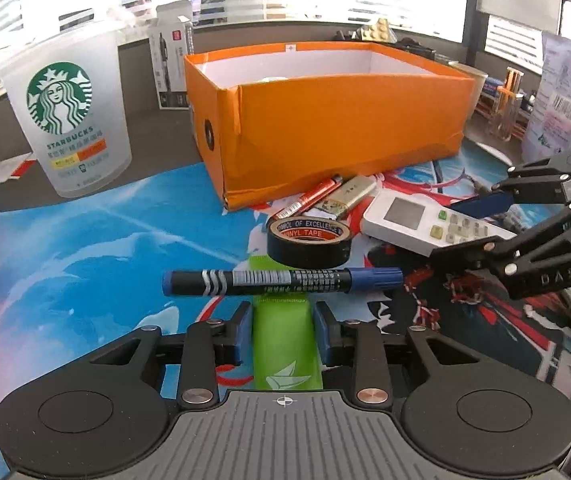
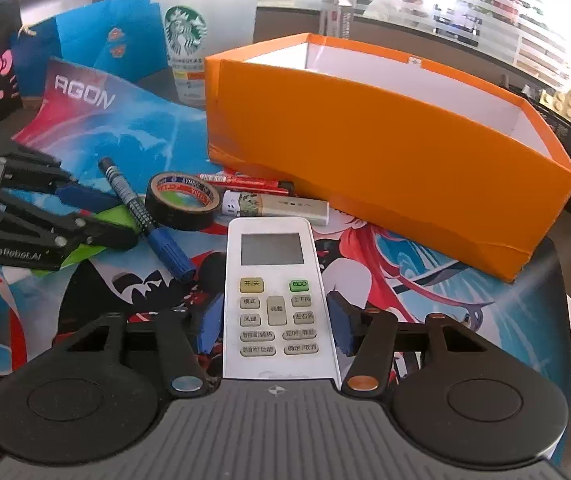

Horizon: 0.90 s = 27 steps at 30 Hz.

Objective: Organize rigid objects
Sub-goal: 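Grasp the green tube with the left tool while the right tool grasps the white Midea remote, then lift and carry the green tube and remote toward the orange box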

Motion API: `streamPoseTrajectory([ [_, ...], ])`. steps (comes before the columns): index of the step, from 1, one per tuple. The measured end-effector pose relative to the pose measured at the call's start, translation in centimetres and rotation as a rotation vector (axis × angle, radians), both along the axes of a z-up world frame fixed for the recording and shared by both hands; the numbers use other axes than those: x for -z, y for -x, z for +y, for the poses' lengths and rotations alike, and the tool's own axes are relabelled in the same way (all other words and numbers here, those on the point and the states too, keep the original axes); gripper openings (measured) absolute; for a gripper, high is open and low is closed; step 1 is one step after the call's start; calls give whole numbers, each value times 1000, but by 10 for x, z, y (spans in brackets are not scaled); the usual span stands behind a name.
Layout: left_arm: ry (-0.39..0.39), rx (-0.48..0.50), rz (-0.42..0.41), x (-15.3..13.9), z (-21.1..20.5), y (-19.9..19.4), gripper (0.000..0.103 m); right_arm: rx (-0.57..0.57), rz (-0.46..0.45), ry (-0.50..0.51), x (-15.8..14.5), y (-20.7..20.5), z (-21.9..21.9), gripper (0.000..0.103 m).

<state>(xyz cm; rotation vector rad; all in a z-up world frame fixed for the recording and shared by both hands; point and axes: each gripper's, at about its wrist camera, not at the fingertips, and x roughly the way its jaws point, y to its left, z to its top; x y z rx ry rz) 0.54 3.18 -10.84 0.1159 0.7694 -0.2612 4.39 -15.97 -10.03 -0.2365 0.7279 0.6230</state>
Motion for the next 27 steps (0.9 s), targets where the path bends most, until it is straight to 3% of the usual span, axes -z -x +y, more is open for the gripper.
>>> streamPoseTrajectory([
  [15, 38, -120, -134, -50, 41, 8, 30, 43, 23, -189, -16, -5, -13, 51],
  [27, 56, -90, -139, -54, 32, 9, 30, 62, -32, -170, -21, 0, -14, 51],
])
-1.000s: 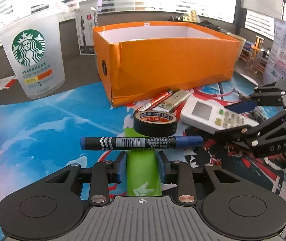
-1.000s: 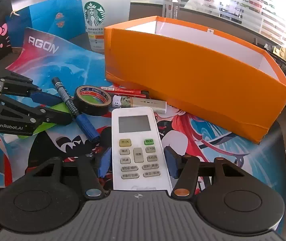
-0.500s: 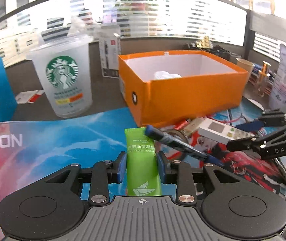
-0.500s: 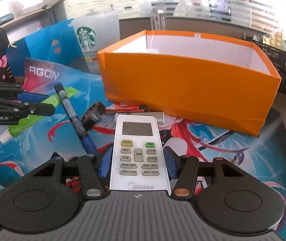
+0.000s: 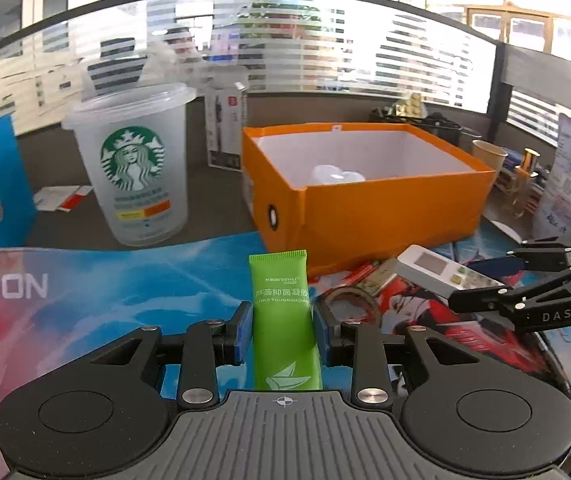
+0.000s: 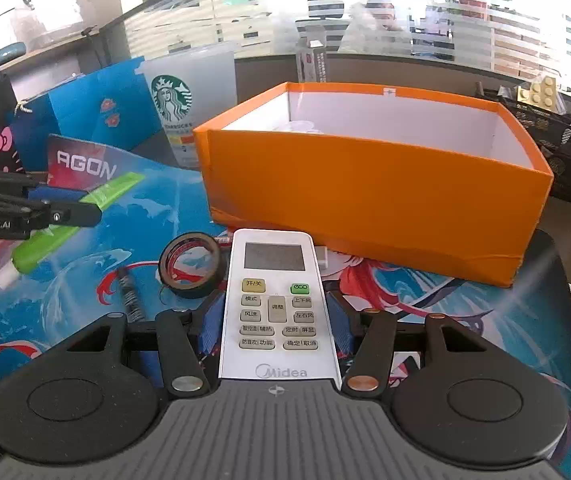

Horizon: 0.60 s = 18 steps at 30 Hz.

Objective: Organize rigid objects
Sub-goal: 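Lift and carry the green tube and remote toward the orange box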

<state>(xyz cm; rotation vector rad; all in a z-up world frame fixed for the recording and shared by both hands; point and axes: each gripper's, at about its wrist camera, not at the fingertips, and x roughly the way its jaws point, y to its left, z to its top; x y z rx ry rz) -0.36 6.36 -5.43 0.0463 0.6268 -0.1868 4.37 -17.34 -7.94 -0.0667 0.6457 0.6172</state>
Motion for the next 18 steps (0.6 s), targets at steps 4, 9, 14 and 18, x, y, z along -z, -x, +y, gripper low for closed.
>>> streamPoseTrajectory([
  [4, -2, 12, -30, -8, -4, 0, 30, 6, -21, -7, -7, 2, -3, 51],
  [9, 30, -3, -18, -4, -1, -8, 30, 0, -14, -11, -6, -2, 0, 51],
  [14, 44, -11, -26, -5, 4, -11, 30, -6, -23, -22, -10, -2, 2, 51],
  [18, 68, -30, -17, 0, 11, -18, 30, -9, -15, -28, -10, -4, 3, 51],
])
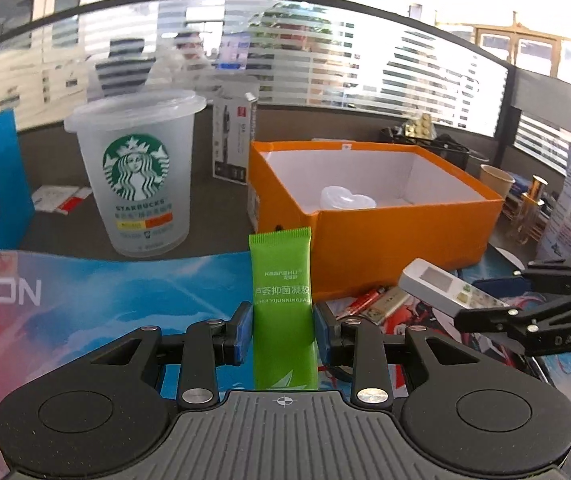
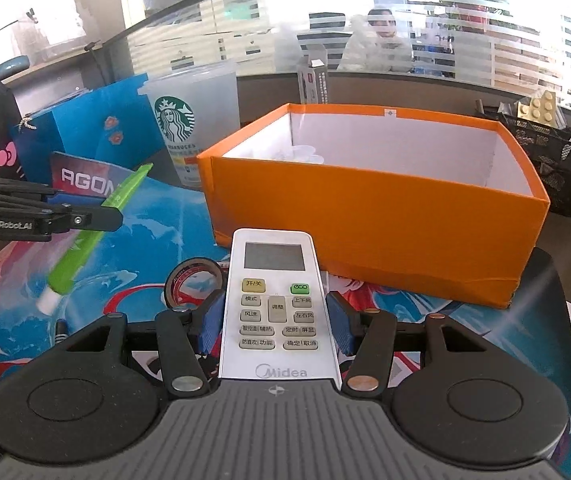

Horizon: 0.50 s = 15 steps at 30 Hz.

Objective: Organize rigid objects
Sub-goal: 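Lift and carry the green tube and remote toward the orange box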

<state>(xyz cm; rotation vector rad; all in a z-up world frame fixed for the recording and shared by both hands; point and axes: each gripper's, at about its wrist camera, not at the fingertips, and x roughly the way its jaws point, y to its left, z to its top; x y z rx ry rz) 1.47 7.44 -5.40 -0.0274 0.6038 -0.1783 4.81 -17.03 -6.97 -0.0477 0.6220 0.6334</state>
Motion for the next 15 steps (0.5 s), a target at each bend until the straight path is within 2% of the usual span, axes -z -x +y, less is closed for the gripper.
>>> streamPoseTrajectory([
  [15, 35, 14, 25, 0, 28, -38, 30, 28, 7, -6, -12, -10, 4, 51],
])
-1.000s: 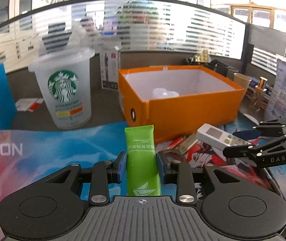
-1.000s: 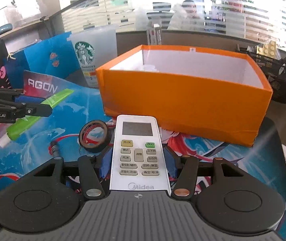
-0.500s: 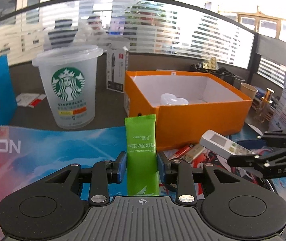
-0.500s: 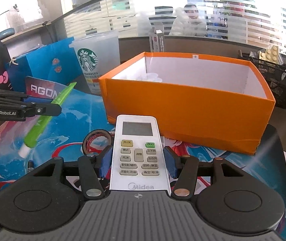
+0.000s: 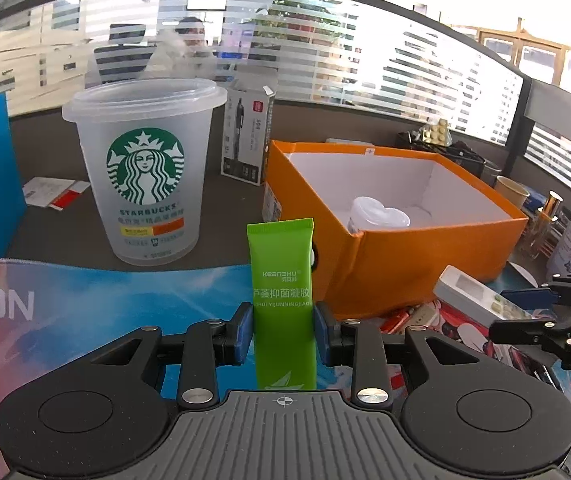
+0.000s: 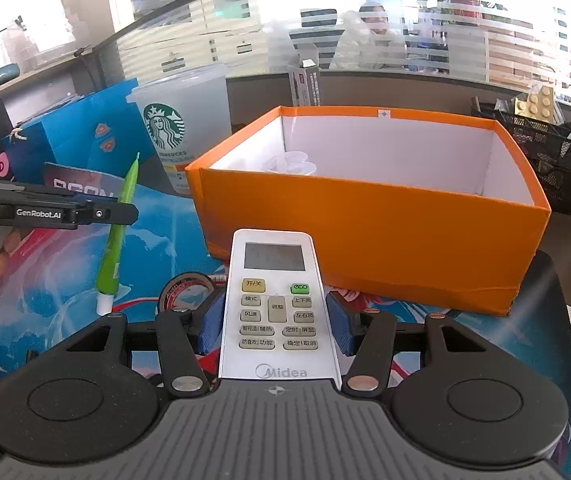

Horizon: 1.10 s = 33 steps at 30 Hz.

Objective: Organize rigid objects
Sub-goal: 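Lift and carry the green tube and remote toward the orange box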

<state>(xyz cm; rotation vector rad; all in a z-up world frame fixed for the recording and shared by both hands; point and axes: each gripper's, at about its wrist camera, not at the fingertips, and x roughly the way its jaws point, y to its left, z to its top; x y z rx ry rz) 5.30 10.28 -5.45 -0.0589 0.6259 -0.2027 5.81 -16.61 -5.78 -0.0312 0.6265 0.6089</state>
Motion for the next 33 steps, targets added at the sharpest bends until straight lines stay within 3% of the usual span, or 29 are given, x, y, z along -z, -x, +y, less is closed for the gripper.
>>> streamPoseTrajectory([
  [13, -9, 9, -48, -17, 7, 3, 29, -3, -75, 7, -24, 13, 14, 51],
  [33, -23, 77, -165, -59, -18, 14, 28, 132, -213, -10, -70, 23, -19, 51],
])
